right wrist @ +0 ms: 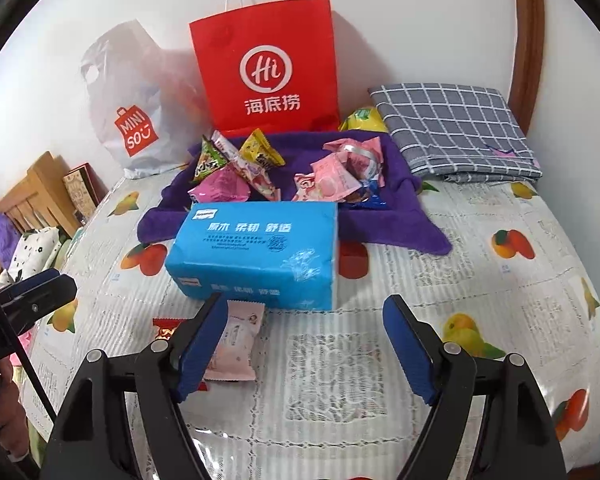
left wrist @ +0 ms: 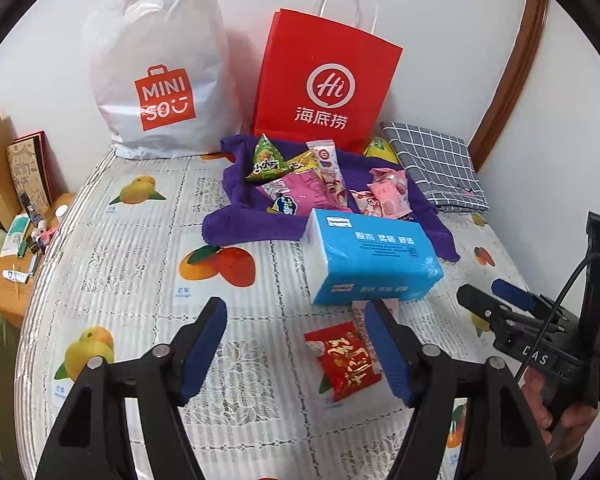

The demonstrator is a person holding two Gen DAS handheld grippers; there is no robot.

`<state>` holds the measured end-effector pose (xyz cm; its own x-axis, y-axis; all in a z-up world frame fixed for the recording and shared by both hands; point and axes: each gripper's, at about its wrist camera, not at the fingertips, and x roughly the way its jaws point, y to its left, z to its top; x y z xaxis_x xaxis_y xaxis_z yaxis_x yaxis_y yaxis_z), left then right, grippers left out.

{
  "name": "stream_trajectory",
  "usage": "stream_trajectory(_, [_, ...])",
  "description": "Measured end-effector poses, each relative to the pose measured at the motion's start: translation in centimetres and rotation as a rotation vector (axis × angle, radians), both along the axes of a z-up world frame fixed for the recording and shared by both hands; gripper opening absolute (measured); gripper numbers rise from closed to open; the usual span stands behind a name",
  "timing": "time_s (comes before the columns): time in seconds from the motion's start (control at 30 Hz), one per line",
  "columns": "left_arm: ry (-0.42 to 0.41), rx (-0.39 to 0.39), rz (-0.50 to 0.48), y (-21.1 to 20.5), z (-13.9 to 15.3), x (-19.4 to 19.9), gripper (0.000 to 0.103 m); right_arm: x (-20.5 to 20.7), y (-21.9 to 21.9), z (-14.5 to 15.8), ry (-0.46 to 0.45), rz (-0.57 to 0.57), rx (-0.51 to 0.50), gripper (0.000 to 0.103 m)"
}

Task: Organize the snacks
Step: 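Grasp the red snack bag with the left tool while the right tool grasps the white-pink packet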

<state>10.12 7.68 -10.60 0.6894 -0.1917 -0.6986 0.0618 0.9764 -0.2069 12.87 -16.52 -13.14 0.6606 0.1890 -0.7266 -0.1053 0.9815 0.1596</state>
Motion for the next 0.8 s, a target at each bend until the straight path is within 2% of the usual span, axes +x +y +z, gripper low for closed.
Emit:
stream_trajectory(0.2, [0.017,0.011,0.021,1.0,-1.3,0.6,0.071,0.9,0.8,-2.4,0.049,0.005,0.043,0.08])
stream_trajectory(0.4, [0.048,0.011,0.033,2.2,-2.8,1.0,0.071,1.5,1.9,-4.7,0.099,0.011,0.036,0.071])
stream_trajectory(0.8, [0.085,-0.017,0.075,4.5,-4.7,1.2,0.071,2.0,4.5,-6.8,0.135,0.079,0.032,0.069])
